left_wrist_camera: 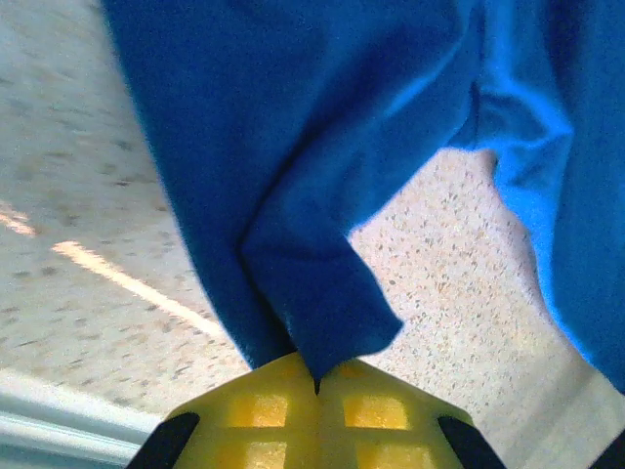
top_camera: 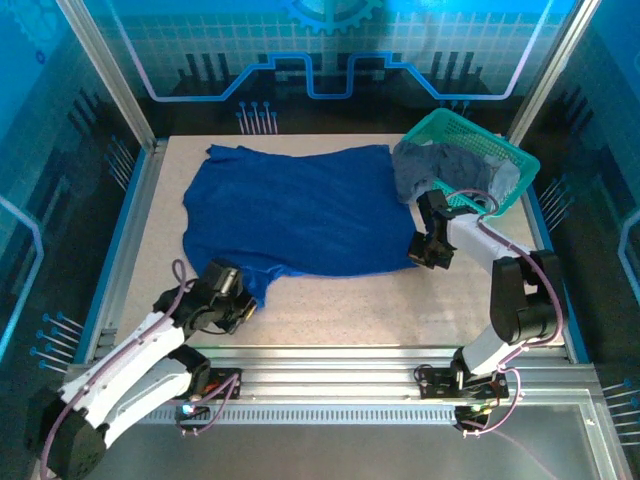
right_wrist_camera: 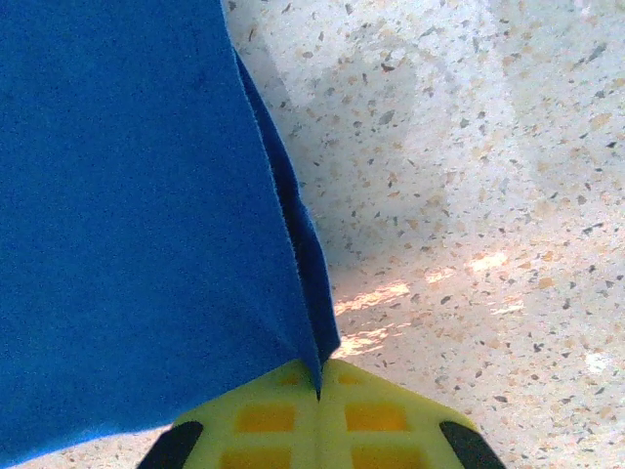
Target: Fold and stack the t-shirts
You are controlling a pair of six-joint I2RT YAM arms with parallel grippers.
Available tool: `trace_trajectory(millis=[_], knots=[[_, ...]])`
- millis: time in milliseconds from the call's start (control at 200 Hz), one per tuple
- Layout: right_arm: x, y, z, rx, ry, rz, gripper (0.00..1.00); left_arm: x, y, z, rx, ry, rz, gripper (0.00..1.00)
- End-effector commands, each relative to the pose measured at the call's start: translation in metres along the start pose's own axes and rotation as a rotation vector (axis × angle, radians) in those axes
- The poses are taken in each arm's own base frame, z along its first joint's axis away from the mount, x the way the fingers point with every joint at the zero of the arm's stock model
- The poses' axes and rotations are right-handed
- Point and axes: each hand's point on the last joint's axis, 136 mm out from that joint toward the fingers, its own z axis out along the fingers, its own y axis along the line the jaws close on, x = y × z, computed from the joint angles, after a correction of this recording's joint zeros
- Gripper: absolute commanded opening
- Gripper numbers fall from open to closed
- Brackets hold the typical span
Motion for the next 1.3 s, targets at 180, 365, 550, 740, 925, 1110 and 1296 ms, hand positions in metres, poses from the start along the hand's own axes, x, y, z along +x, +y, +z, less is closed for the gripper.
trace_trajectory(millis=[180,365,550,740,925,1110,1296], knots=[[-0.014,-0.010,-0.013,0.053,-0.034,-0.028,0.00,-0.028,0.039,-0.045,-0.081,-0.202,-0.064,0.00],[-0.020,-0.012,-0.014,0.060,-0.035,-0.027,0.00,-0.044,0.043,-0.063,-0.133,-0.299,-0.030,0.00],[-0.026,-0.012,-0.016,0.060,-0.045,-0.027,0.00,-0.046,0.046,-0.056,-0.196,-0.300,0.024,0.00],[-0.021,-0.001,-0.008,0.013,0.006,-0.050,0.00,-0.067,0.050,-0.035,-0.287,-0.361,0.087,0.00],[-0.006,0.000,0.007,0.012,0.071,-0.053,0.00,-0.101,0.039,-0.002,-0.295,-0.350,0.095,0.00],[0.001,-0.001,0.008,0.025,0.091,-0.055,0.13,-0.102,0.031,0.015,-0.400,-0.224,0.218,0.24],[-0.010,-0.008,-0.029,0.023,-0.045,-0.042,0.45,-0.058,0.008,-0.020,-0.307,-0.209,0.377,0.50]])
